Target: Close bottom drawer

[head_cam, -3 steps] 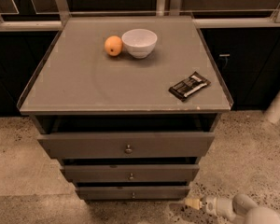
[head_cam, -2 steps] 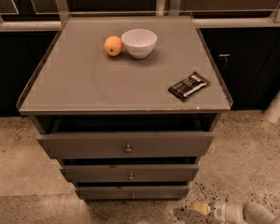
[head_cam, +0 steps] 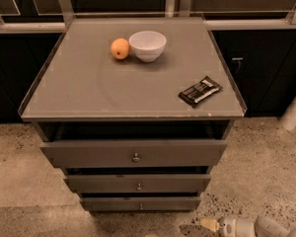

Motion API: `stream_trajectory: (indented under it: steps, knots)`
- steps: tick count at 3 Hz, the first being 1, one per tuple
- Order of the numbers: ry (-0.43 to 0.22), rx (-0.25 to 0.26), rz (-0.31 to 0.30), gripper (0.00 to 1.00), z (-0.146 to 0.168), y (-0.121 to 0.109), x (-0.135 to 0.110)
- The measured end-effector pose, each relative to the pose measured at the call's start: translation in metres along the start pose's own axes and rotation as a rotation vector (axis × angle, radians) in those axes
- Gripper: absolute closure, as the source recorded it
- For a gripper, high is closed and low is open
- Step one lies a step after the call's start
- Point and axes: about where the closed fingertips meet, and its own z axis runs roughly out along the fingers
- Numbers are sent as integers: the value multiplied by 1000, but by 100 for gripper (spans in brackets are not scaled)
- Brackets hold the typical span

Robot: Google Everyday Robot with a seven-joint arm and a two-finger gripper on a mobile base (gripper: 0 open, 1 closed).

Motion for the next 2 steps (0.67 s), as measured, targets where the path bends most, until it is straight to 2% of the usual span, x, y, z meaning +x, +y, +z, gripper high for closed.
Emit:
stream_trajectory:
  steps: [2]
  knots:
    - [0,0,0,10,0,0,0]
